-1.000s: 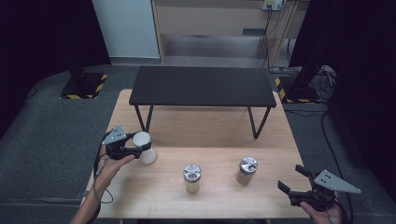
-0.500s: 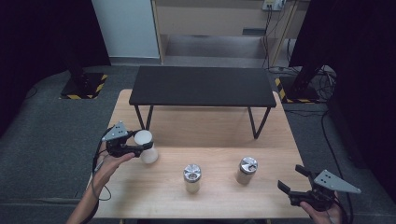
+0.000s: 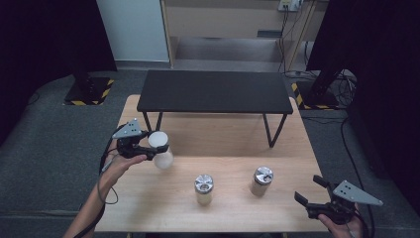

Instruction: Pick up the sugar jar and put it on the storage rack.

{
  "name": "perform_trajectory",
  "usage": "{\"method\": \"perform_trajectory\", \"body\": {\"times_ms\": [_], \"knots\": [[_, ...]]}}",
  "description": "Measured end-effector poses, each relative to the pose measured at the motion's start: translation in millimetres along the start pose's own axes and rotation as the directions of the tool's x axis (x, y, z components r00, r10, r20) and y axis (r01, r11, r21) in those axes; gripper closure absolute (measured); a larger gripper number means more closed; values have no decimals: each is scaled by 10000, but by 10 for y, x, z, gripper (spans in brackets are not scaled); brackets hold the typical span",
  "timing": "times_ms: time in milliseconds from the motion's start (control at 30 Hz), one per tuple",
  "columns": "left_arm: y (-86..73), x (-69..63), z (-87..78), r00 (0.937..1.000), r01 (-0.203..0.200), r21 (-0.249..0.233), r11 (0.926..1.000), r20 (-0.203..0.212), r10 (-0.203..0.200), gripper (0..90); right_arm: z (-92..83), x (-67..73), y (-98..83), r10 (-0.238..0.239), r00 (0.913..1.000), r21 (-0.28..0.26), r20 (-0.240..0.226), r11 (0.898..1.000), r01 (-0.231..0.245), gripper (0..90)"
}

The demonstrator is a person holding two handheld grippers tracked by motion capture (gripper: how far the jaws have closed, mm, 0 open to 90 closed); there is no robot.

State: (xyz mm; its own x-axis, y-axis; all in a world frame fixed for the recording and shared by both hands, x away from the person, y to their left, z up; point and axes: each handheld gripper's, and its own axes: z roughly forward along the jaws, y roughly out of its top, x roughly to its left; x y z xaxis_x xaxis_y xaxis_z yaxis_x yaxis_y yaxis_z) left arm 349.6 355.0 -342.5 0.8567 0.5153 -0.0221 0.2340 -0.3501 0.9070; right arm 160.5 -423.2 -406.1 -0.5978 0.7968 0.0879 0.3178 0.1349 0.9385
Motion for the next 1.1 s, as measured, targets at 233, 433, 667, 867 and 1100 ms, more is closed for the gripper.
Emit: {"method": "perform_trajectory", "body": {"times_ms": [233, 433, 667, 867, 1100], "knots": [[187, 37, 26, 9991, -115, -24, 9999, 405, 116, 324, -1, -6, -5, 10, 10000, -26, -5, 10000, -10, 63], [331, 66, 21, 9976, -163, -13, 9999, 672, 164, 324, -1, -8, -5, 30, 10000, -17, -20, 10000, -30, 64], [492, 76, -2, 9965, -246, 98, 9996, 799, 237, 324, -2, -11, -8, 37, 10000, -39, -21, 10000, -37, 64], [663, 106, -39, 9953, -302, 95, 9995, 919, 292, 324, 0, -9, -5, 53, 10000, -23, -22, 10000, -54, 64], [906, 155, -60, 9943, -303, 114, 9995, 1025, 289, 324, -1, -14, -8, 77, 10000, -34, -33, 10000, -77, 64]]}}
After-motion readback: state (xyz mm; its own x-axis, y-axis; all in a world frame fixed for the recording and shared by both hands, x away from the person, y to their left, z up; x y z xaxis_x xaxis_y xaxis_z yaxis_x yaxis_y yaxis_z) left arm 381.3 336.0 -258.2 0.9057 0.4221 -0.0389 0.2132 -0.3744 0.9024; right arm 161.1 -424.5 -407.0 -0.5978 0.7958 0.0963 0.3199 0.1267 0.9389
